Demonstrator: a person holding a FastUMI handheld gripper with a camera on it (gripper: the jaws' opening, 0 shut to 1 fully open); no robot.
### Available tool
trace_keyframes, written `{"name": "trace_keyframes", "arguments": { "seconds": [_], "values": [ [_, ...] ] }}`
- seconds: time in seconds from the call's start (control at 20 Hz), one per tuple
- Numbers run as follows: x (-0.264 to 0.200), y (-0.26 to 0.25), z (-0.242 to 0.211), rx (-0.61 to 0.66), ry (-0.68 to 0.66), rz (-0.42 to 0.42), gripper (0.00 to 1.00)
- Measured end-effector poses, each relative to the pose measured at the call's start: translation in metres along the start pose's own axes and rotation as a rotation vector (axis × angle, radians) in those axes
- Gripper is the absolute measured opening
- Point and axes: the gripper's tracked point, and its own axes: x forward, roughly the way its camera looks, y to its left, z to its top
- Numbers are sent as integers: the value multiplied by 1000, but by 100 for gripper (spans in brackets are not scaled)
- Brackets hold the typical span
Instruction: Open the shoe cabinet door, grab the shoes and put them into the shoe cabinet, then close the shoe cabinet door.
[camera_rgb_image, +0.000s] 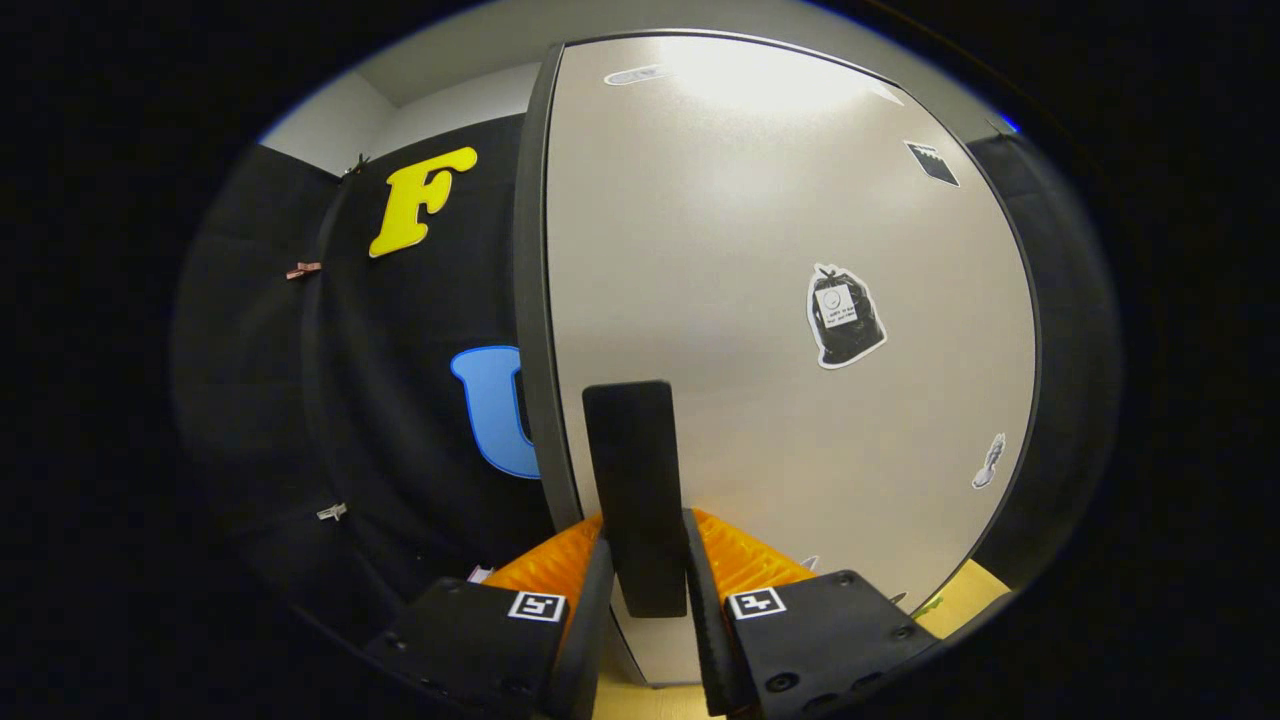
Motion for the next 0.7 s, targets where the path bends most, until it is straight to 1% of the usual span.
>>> {"name": "trace_keyframes", "arguments": {
  "seconds": [0.05, 0.15, 0.2, 0.25, 0.35, 0.55, 0.7],
  "values": [
    [4, -1, -4, -7, 3, 0, 39],
    [-3, 0, -3, -14, 11, 9, 25],
    [-3, 1, -3, -18, 16, 24, 25],
    [-7, 1, -2, -23, 15, 42, 19],
    [-16, 2, 0, -26, 12, 69, 19],
    [-63, 3, 12, -23, -10, 110, 18],
    [-100, -9, 9, -4, -13, 147, 18]
  ]
}}
